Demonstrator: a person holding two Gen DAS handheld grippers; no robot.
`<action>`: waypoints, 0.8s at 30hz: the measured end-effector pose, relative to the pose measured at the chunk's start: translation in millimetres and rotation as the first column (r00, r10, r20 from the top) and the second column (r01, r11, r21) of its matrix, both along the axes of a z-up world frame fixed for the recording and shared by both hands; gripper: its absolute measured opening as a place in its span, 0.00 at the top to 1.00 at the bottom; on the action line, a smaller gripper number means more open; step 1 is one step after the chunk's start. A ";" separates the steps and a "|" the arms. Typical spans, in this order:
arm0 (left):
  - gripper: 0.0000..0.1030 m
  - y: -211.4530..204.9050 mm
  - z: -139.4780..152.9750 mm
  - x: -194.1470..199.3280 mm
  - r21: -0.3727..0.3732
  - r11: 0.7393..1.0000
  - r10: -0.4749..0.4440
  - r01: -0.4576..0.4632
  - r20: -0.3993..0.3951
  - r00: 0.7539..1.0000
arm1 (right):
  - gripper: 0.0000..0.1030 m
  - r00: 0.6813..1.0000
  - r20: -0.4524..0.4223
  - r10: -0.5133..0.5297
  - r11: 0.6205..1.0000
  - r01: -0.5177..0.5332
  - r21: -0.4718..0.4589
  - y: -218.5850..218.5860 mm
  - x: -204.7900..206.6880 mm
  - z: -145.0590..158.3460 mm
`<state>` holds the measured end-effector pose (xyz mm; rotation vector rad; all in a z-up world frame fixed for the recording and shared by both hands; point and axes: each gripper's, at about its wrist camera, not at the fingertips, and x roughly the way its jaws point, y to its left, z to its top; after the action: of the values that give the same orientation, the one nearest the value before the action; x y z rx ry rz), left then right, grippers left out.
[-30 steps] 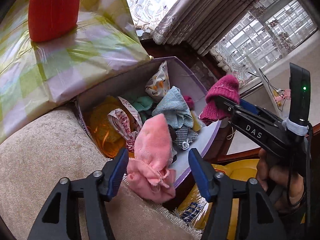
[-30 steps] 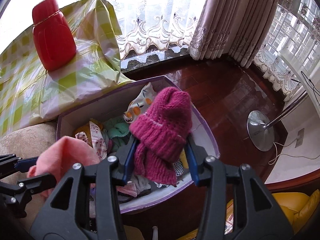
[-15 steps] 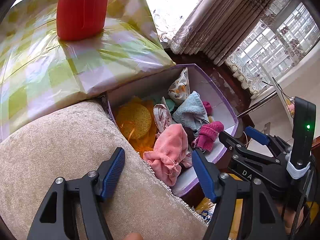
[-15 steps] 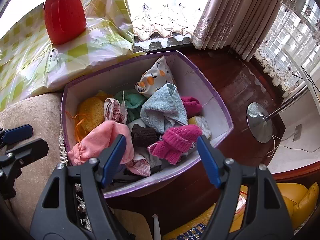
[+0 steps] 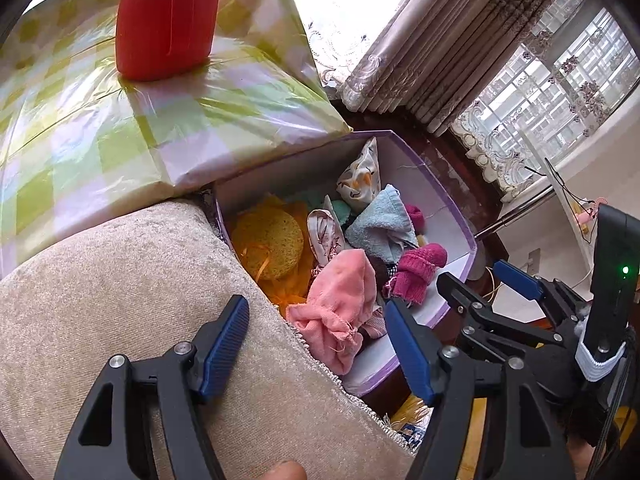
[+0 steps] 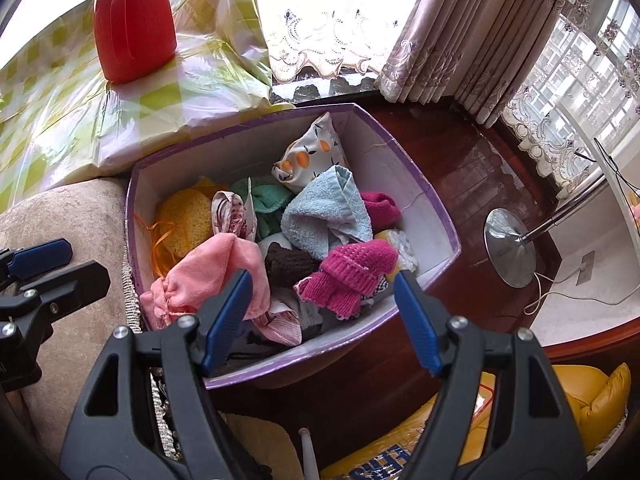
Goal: Organize soft objects
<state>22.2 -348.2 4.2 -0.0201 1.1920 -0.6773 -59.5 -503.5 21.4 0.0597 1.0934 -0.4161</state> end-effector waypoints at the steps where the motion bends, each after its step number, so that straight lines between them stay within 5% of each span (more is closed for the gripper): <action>1: 0.31 0.0 0.1 0.0 -0.001 1.000 0.000 0.000 0.000 1.000 | 0.27 1.000 -0.002 0.003 1.000 -0.003 0.004 0.3 0.2 -0.8; 24: 0.31 -4.5 -2.5 1.3 0.019 1.000 -0.006 0.006 0.014 1.000 | 0.27 0.999 -0.022 0.023 0.999 -0.022 0.039 1.2 0.8 -9.5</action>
<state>23.5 -352.6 1.7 0.0041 1.1856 -0.6703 -58.7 -502.3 11.9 0.0770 1.1231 -0.3760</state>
